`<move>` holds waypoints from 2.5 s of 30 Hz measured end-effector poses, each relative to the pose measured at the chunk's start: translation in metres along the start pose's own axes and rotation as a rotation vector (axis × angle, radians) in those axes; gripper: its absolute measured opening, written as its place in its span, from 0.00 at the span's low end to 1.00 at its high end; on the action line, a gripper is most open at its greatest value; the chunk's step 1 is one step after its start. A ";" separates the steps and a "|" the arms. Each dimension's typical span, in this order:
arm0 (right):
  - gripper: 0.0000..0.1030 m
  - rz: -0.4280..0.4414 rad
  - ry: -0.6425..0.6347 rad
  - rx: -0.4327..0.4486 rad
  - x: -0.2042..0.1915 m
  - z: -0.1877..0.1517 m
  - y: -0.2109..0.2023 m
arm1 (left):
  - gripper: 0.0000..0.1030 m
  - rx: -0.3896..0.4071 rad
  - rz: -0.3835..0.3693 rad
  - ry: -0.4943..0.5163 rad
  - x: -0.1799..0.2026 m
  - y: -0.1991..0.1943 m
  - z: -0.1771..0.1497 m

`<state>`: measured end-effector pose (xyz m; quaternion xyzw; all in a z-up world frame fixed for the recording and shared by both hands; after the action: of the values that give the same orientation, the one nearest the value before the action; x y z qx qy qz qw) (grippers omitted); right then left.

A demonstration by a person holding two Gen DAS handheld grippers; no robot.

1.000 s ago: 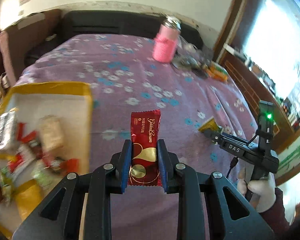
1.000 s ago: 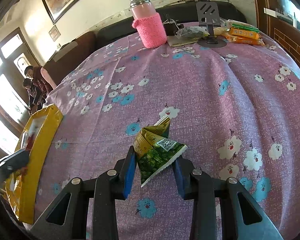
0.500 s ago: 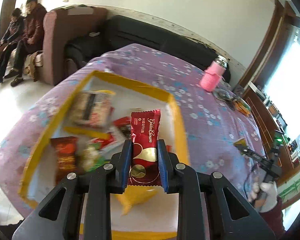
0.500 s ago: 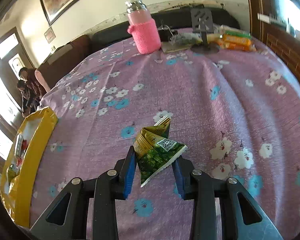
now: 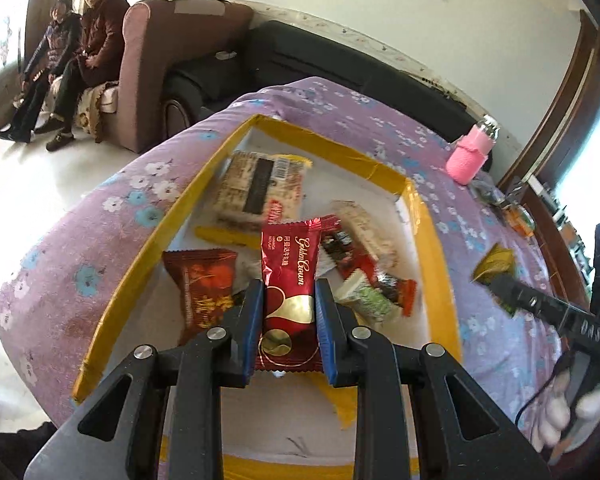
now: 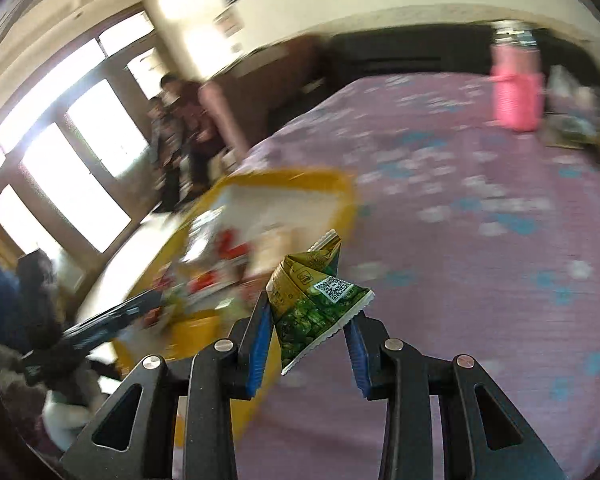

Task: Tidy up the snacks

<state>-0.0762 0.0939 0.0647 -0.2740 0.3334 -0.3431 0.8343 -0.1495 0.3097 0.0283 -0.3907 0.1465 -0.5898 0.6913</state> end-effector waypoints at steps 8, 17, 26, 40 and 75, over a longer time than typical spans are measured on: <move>0.35 -0.040 -0.108 -0.131 -0.052 -0.009 0.072 | 0.25 0.002 0.016 -0.009 -0.011 0.004 0.001; 0.50 -0.096 -0.141 -0.077 -0.060 -0.004 0.078 | 0.69 0.064 0.215 0.036 -0.005 -0.017 0.009; 0.63 -0.086 -0.142 0.090 -0.060 -0.015 0.027 | 0.72 0.111 0.321 0.103 0.021 -0.026 0.008; 0.69 -0.099 -0.028 0.133 -0.020 -0.038 -0.005 | 0.78 0.143 0.362 0.215 0.081 -0.035 0.002; 0.76 -0.202 -0.017 0.182 -0.004 -0.071 -0.044 | 0.78 0.191 0.367 0.307 0.127 -0.056 -0.024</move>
<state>-0.1486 0.0531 0.0516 -0.2325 0.2645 -0.4517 0.8197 -0.1713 0.1829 0.0851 -0.1964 0.2617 -0.5181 0.7902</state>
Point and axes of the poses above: each gripper's, at about its wrist camera, not at the fingertips, and y roughly the way its jaws point, x to its right, z to its top, the point moved 2 cm from there along y, roughly the way its jaws point, and after that the axes turned 3 degrees about z, right-handed, at the moved point
